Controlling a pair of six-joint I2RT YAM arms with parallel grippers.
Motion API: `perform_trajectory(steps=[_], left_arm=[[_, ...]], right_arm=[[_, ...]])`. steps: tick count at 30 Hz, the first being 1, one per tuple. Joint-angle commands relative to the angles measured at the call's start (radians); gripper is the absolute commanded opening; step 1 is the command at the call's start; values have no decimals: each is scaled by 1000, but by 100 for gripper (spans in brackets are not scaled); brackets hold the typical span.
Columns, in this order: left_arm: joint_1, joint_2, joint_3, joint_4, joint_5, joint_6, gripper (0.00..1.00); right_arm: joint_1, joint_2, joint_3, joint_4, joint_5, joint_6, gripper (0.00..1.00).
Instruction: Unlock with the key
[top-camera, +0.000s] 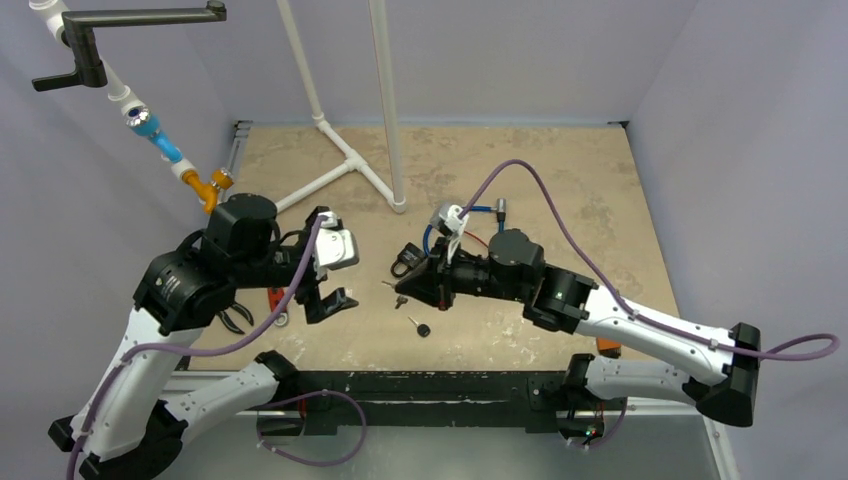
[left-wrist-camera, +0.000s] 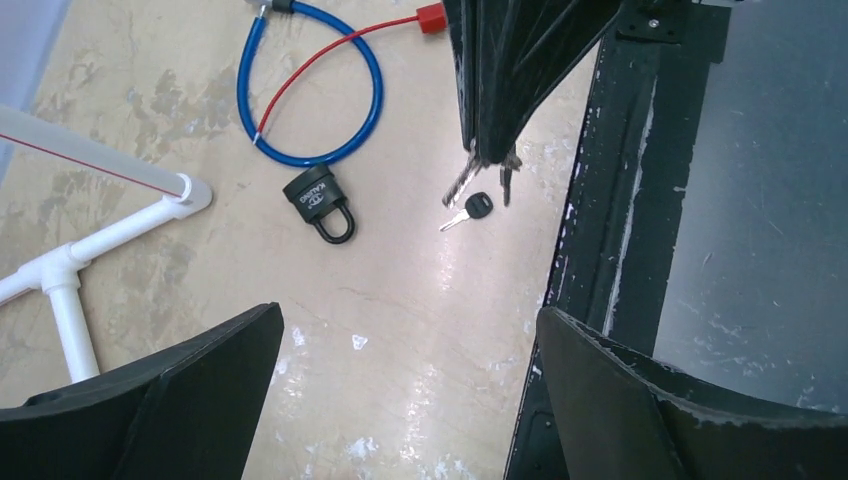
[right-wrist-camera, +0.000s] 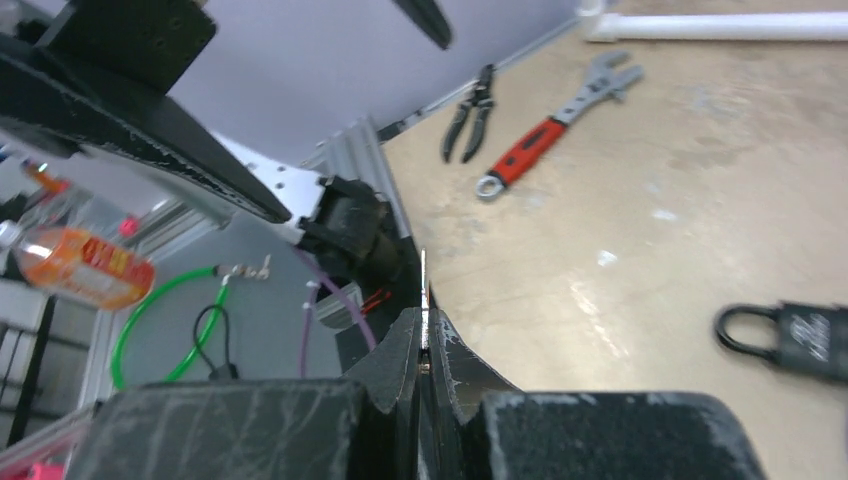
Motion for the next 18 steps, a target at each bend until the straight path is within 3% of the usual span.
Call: perform_trajectory(steps=[1,13,18], left_arm=[[7,117,10,71,-60,-50,100],[7,699,269,236,-29,-96,100],[7,952,445,296,-34,-110,100]], right_arm=[[-59,-117,-54,-63,194,81,0],[-80,-528,-148,-336,454,249,0],[-80,-589,-123,-413,526,271,0]])
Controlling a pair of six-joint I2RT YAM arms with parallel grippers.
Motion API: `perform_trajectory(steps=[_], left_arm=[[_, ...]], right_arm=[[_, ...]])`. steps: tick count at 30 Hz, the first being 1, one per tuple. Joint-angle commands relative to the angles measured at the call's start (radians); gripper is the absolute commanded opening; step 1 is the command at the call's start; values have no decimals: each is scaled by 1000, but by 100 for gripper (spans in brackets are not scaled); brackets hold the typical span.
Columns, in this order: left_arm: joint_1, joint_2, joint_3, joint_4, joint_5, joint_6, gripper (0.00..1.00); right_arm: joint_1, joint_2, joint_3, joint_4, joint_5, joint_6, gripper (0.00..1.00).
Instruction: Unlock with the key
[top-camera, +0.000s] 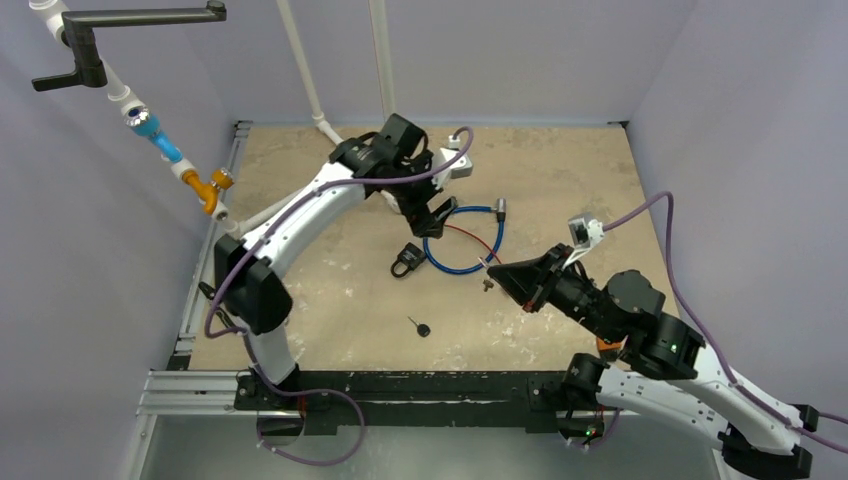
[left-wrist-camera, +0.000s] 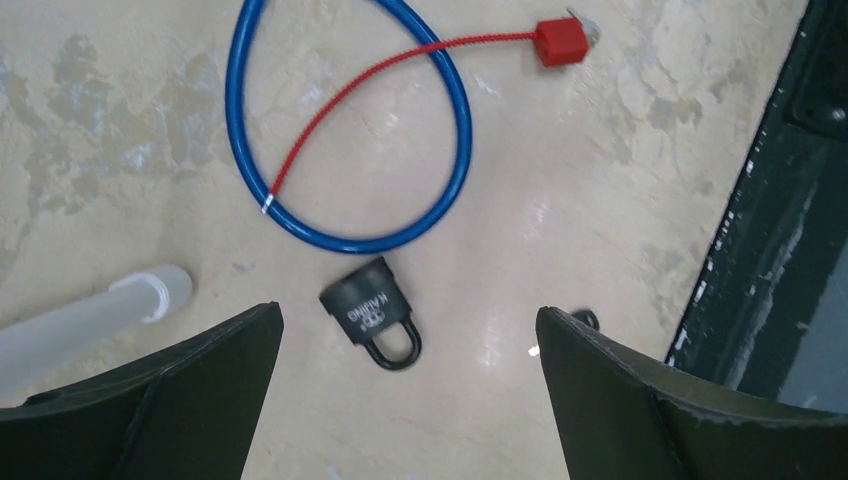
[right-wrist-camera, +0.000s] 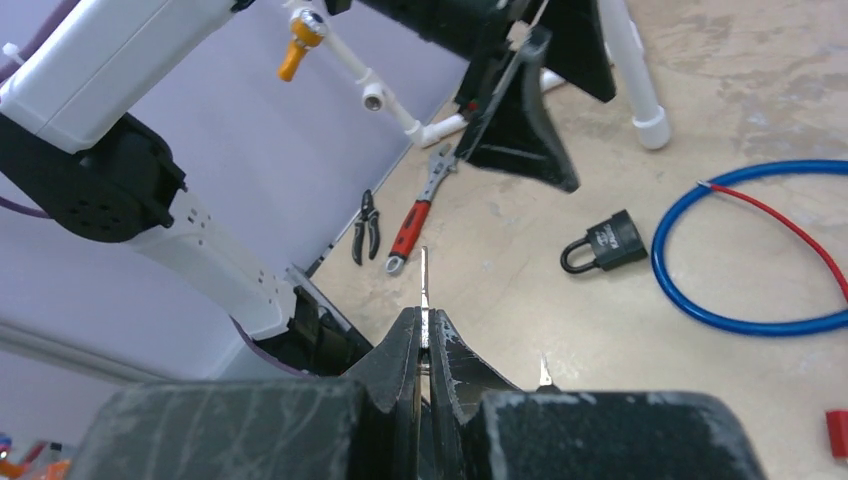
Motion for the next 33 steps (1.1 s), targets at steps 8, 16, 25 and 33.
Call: perform_trajectory(steps=[8,16,25,33], left_arm=[[-10,485,462,153,-22,-95,100],[-100,666,543,210,-290,-95,100],[-143,770,634,246,-322,-146,100],[-175,788,623,236,-225,-235,84]], right_arm=[[0,-9,84,-98,135,36,0],[0,-35,95,-52,96,20,0],[0,12,117,-20,52,10,0],[0,10,129,-7,43,2,0]])
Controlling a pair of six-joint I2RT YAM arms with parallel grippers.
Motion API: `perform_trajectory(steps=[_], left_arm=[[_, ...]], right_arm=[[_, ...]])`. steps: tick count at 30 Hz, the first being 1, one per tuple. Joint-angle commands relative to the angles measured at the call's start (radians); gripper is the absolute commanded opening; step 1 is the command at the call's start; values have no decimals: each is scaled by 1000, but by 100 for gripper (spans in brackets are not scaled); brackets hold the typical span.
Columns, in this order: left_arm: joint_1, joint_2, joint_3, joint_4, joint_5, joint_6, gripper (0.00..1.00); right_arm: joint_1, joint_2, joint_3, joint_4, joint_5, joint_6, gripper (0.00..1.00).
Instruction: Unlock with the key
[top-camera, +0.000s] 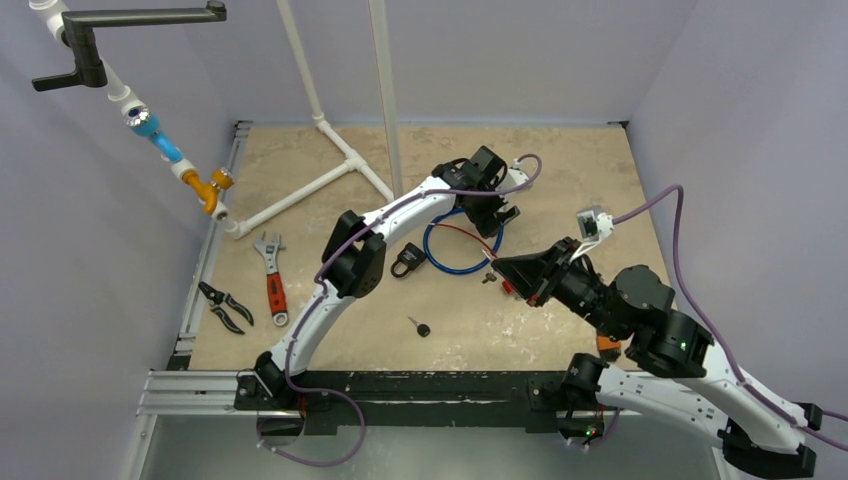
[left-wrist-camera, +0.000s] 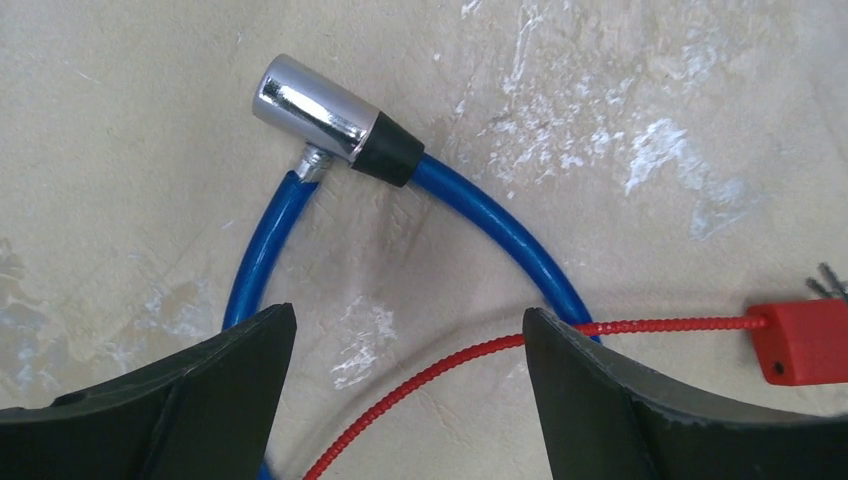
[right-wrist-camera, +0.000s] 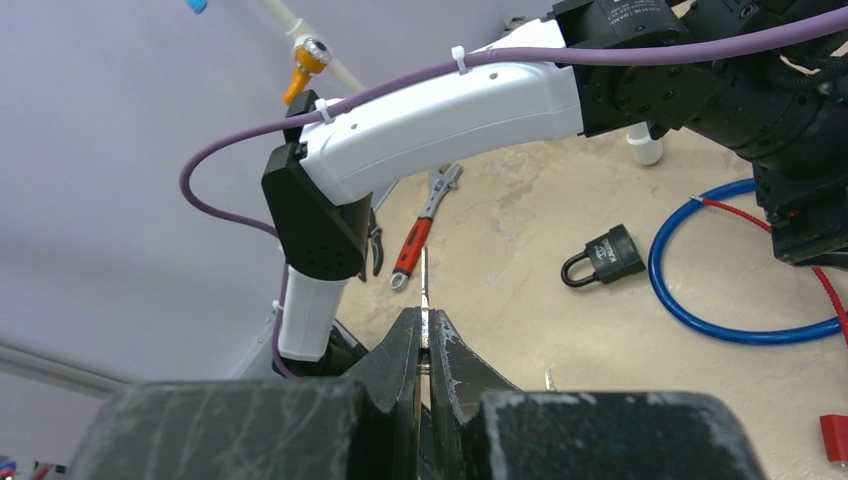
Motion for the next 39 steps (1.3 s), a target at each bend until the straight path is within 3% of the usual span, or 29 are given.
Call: perform_trajectory(steps=[1,5,10,23,26,29,31,34,36,38,39], left_arm=[[-16,9,56,1,55,-97,82],[-25,6,20,6,58,-150,75],[-41,14,-18,-2,34,-183,80],[-89,3,-64,-6,-147,-256,74],[-97,-7,-78,-14,-196,-270,67],[-98,-25,-122,-3,-174,-284,42],[-98,-25,-140,-12,-138,-296,36],[-103,-42,-180,0,-126,-303,36],[-104,-57,-208,9,-102,-317,42],[-110,-62,-210,-10,-76,-338,63],[-114,-70,-226,-9,-71,-344,68]], right_arm=[[1,0,51,58,-20,-18,0],[0,-1,55,66,-21,-30,0],[0,9,59,88,-56,-41,0],[0,35,96,112,-103,-50,0],[0,38,103,107,-110,-51,0],[0,33,104,109,-114,-50,0],[0,32,108,106,-114,-50,0],[0,30,113,98,-115,-50,0],[0,29,114,98,-118,-50,0],[0,32,115,101,-126,-49,0],[0,35,116,101,-129,-50,0]])
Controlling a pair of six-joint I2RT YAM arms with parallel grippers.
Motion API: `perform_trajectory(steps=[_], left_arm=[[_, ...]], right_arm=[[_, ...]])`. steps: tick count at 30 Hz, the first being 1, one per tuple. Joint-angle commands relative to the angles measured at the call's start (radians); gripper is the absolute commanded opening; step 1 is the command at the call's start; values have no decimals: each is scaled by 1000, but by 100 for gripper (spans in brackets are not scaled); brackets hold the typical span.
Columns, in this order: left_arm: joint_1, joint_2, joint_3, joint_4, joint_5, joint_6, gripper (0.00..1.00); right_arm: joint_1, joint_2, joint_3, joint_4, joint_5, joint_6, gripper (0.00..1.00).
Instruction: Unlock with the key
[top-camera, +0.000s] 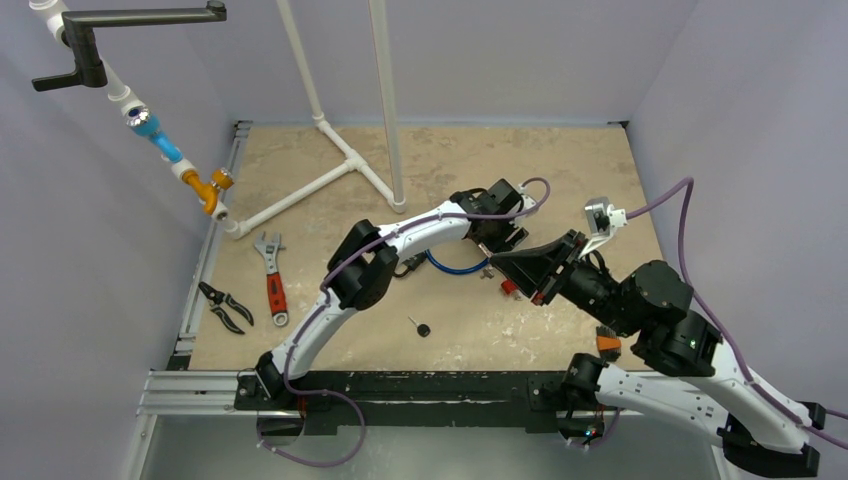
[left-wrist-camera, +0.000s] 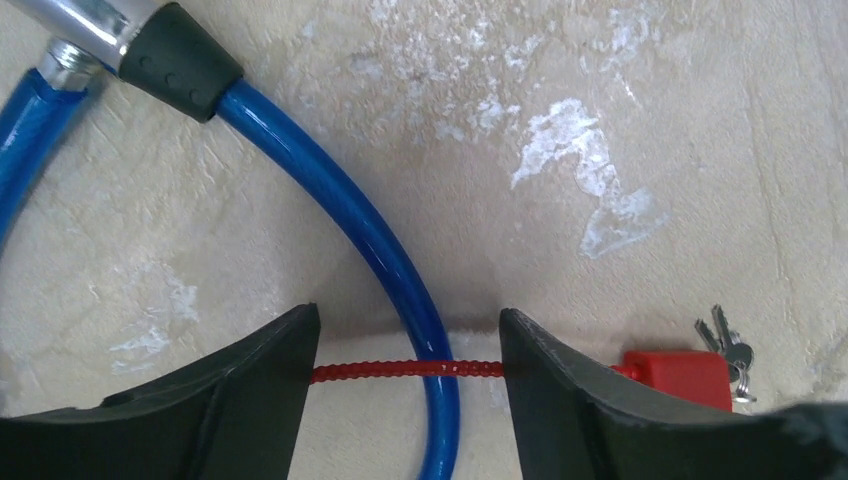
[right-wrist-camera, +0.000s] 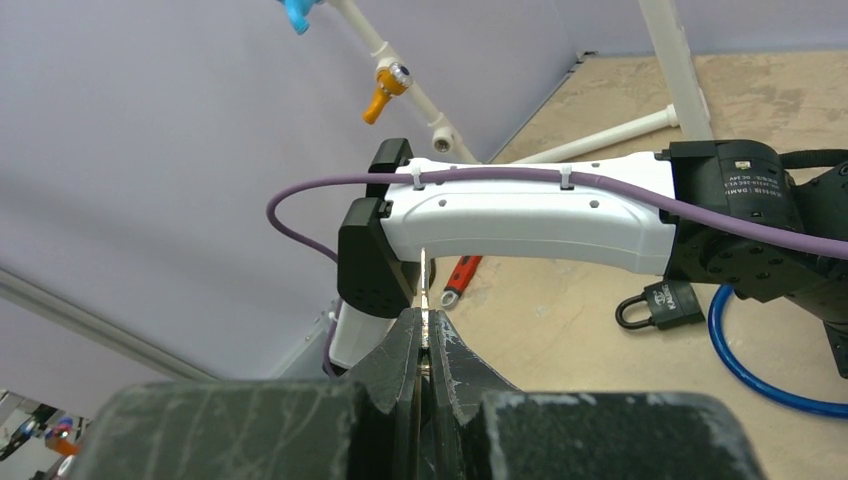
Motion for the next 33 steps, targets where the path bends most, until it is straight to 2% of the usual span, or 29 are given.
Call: perform_trajectory(steps=[1,3,4,10,14,16,27,33], left_arm=[[-7,-50,-72,-75,51,-59,70],[-12,-65,-96,-66,80,-79,70],[-14,-66,-102,-66,97,-90,66],[-15,-33,-121,-75,149,-122,32],[-18,-46,-117,-66,184,-124,15],[-19,-54,-99,-77,194,-106,1],[-16,-322,4,-141,94,255,0],[8,-375,67,-162,94,314,0]], right_arm=[[0,7,44,35,-30,-17,0],[0,13,47,34,-29,-18,0],[0,12,49,34,-29,-18,0],[0,9,55,26,-23,-22,0],[0,12,56,30,-16,-31,0],[0,18,60,34,-16,-39,0],[0,-7,73,37,-11,-58,0],[0,-13,78,41,-21,-60,0]])
